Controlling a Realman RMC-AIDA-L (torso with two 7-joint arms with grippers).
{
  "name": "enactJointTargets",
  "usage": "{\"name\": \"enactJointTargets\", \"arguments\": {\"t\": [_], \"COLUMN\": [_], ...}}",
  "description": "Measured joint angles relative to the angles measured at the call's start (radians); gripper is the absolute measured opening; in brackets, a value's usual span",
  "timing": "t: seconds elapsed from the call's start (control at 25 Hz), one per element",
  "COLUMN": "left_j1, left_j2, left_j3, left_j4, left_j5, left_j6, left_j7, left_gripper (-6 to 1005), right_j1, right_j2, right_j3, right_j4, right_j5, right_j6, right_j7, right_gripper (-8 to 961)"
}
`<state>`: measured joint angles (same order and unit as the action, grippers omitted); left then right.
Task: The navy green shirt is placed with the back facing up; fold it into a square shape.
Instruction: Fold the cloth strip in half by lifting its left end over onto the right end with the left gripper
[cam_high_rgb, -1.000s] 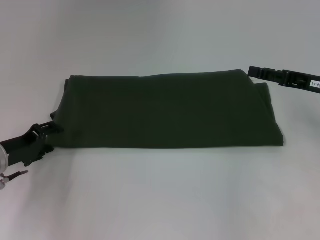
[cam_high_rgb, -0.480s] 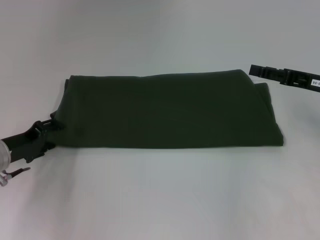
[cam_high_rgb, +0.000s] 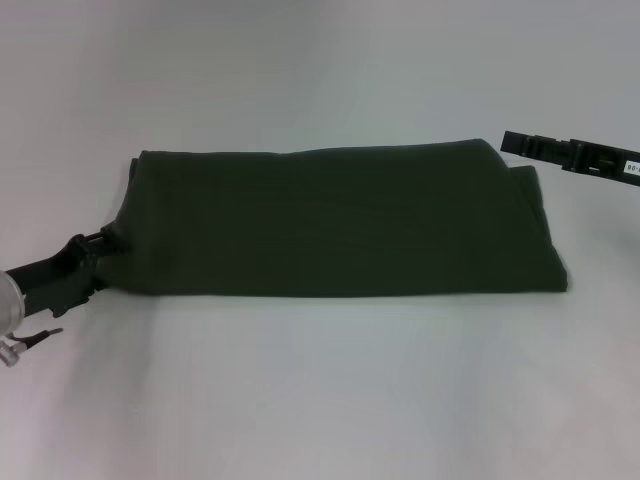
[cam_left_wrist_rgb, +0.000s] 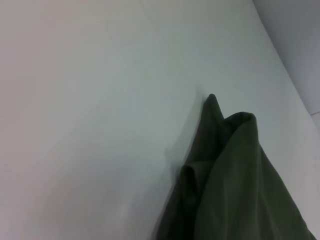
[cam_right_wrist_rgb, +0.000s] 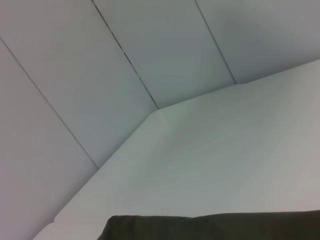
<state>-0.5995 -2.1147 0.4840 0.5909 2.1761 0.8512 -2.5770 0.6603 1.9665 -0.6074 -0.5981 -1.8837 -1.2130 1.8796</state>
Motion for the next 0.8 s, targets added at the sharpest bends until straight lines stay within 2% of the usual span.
{"name": "enactJointTargets", "arguments": {"t": [0.8], "left_j1": [0.001], "left_j2": [-0.005], "left_j3": [-0.001], "left_j4": [0.0], "left_j5": [0.002], "left_j6": [-0.004], "left_j7": [0.022], "left_gripper": [678], "right_j1": [0.001], "right_j2": [0.003], "right_j3": [0.0], "right_j4": [0.001], "right_j5": [0.0], "right_j6": [0.0], "right_j7": [-0.002], "right_gripper": [738]}}
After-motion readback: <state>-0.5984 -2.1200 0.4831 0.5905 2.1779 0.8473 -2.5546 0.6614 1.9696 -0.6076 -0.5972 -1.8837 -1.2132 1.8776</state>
